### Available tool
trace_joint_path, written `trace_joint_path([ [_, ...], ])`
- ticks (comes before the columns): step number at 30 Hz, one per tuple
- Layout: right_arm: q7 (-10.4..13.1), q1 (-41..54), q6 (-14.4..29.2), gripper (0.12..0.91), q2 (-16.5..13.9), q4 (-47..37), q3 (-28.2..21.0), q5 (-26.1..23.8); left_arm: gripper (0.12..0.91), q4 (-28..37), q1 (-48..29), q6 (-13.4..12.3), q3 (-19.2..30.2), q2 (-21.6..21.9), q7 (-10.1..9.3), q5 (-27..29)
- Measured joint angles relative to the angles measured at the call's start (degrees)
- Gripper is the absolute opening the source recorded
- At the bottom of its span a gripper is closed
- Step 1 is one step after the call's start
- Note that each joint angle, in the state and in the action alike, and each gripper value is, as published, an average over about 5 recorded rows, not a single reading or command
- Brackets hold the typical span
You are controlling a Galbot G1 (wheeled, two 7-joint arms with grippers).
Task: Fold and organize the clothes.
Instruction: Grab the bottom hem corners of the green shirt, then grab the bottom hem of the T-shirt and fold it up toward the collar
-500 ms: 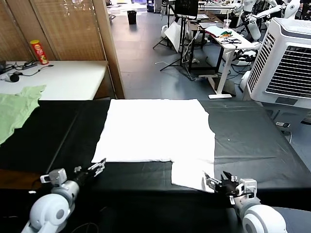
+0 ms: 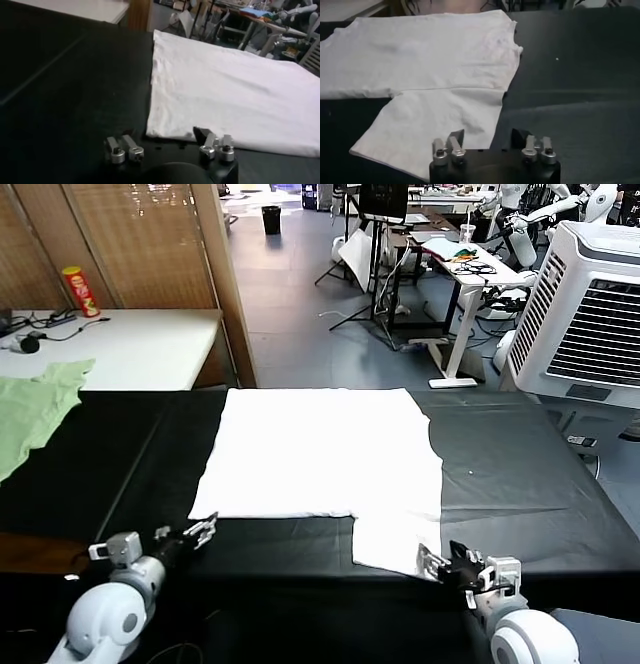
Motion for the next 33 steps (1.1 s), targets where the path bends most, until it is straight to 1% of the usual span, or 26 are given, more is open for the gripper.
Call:
trace_joint_path([
  [1,0.1,-0.2,0.0,0.134,0.1,0.2,0.0,-0.1,0.381,0.1,0.0,-0.1,0.1,0.0,0.02,0.0],
  [2,0.3,-0.4,0.0,0.123,0.3,0.5,0.2,-0.2,0.331,0.1,0.0,-0.1,0.1,0.0,0.02,0.0],
  [3,0.6,-0.7,0.0,0.123,0.4,0.8,0.3,-0.4,0.264,0.0,0.1,-0.2,0.2,-0.1,0.01,0.1],
  [4,0.9,-1.1,0.0,0.122,0.5,1.2,0.5,-0.5,0.214,-0.2,0.2,-0.2,0.2,-0.1,-0.01,0.1],
  [6,1.6,-2.1,-0.1,0.122,0.7,2.4,0.8,-0.9,0.148,-0.8,0.7,-0.3,0.1,0.0,-0.13,0.3],
  [7,2.0,-2.6,-0.2,0.122,0.9,3.1,1.0,-1.3,0.131,-1.3,1.1,-0.3,-0.1,0.0,-0.26,0.3],
  [11,3.5,-5.7,-0.2,0.122,1.7,7.2,1.8,-3.0,0.128,-4.2,3.0,-0.1,-1.2,0.5,-1.39,0.2],
  [14,4.2,-8.7,-0.2,0.122,2.7,10.4,2.0,-4.3,0.127,-6.9,5.1,0.1,-2.4,1.1,-2.19,0.0],
  [17,4.2,-11.4,-0.2,0.122,3.7,12.9,2.2,-4.9,0.127,-9.6,8.0,0.0,-4.1,1.6,-2.44,-1.0],
  [21,3.9,-12.8,-0.1,0.122,4.5,14.2,3.1,-5.1,0.127,-12.2,13.0,-1.0,-7.5,2.0,-2.18,-2.4],
  [24,2.7,-12.0,1.7,0.122,4.3,13.8,3.8,-5.1,0.127,-13.3,15.9,-2.1,-9.8,1.5,-2.00,-3.1],
  [27,1.0,-9.3,5.5,0.122,3.6,12.2,4.0,-5.0,0.127,-13.7,16.5,-3.3,-10.7,0.5,-1.65,-3.1],
  [30,0.1,-4.9,8.9,0.122,2.5,8.7,3.6,-4.9,0.127,-13.3,15.1,-4.1,-10.6,-0.7,-0.44,-2.5],
  [33,-0.7,0.6,11.4,0.122,1.0,3.9,2.6,-4.9,0.127,-12.2,12.0,-5.0,-9.7,-2.2,0.57,-0.7],
])
